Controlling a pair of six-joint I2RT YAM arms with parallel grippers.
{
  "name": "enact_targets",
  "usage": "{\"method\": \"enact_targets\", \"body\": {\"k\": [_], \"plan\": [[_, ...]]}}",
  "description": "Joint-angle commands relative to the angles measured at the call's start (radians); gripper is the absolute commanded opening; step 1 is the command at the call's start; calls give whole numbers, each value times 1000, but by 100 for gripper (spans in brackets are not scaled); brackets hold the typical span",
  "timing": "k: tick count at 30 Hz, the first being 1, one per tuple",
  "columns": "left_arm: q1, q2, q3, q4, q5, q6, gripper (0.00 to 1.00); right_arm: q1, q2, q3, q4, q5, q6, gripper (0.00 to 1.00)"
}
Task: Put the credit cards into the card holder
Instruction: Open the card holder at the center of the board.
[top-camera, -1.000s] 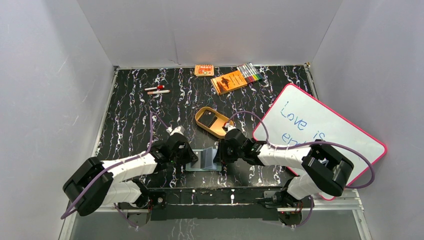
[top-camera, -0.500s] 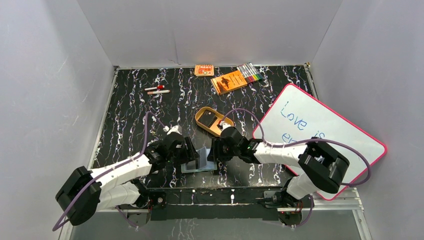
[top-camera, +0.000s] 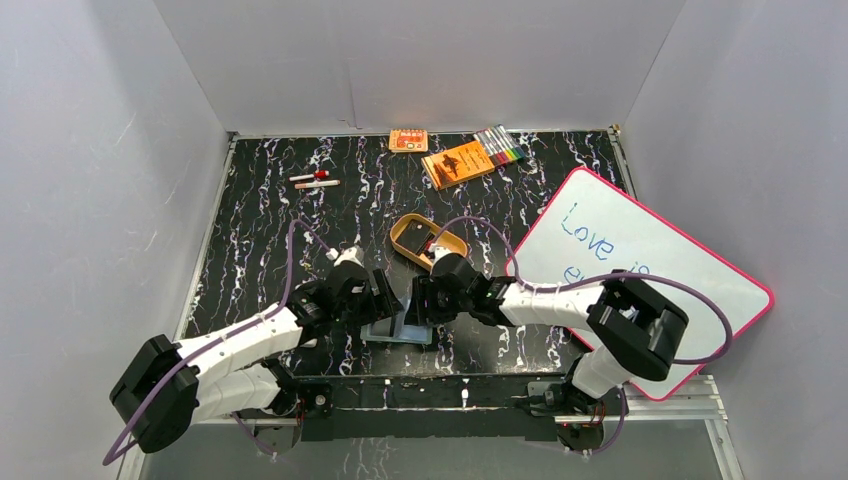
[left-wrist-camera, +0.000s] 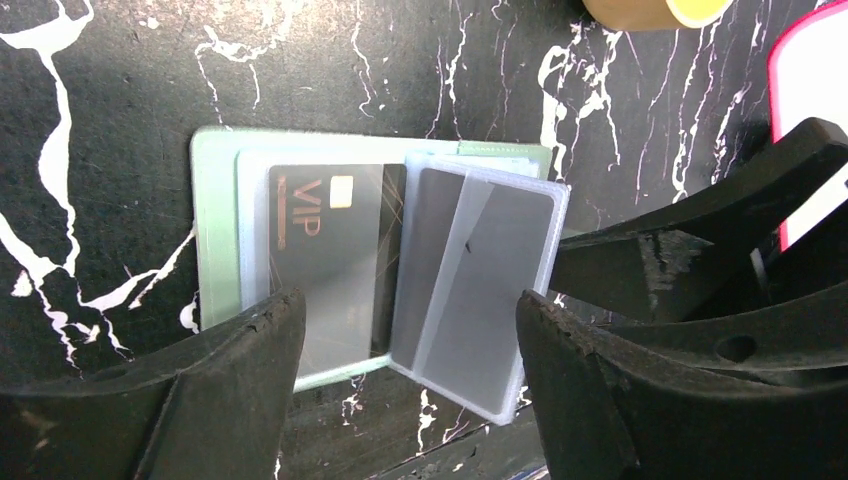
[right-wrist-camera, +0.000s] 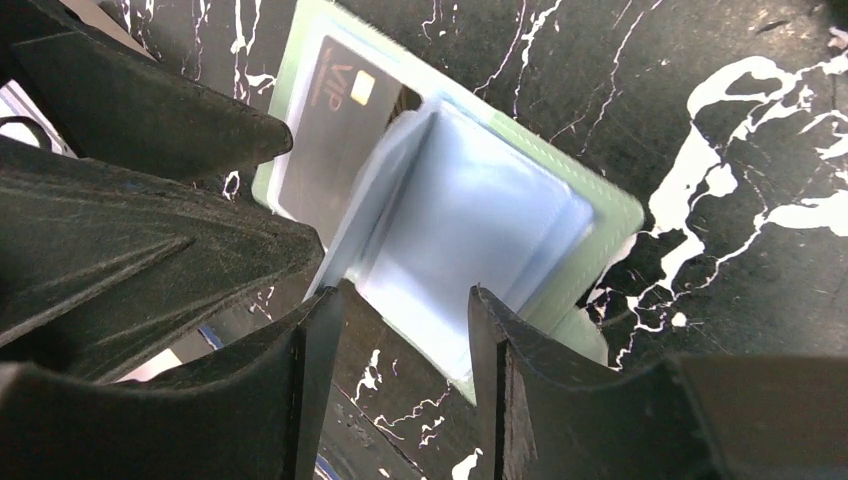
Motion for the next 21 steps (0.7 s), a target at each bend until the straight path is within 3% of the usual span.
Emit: {"method": "enact_targets", "body": {"k": [1, 12, 21], "plan": [[-1, -21, 51, -23, -22, 2, 75, 14, 22, 52, 58, -19, -22, 59], [-2, -119, 54, -90, -90, -15, 77, 30, 82, 89, 75, -23, -13, 63], [-1, -49, 46, -35, -71, 0, 73, 33, 100, 92, 84, -21, -8, 63]]}}
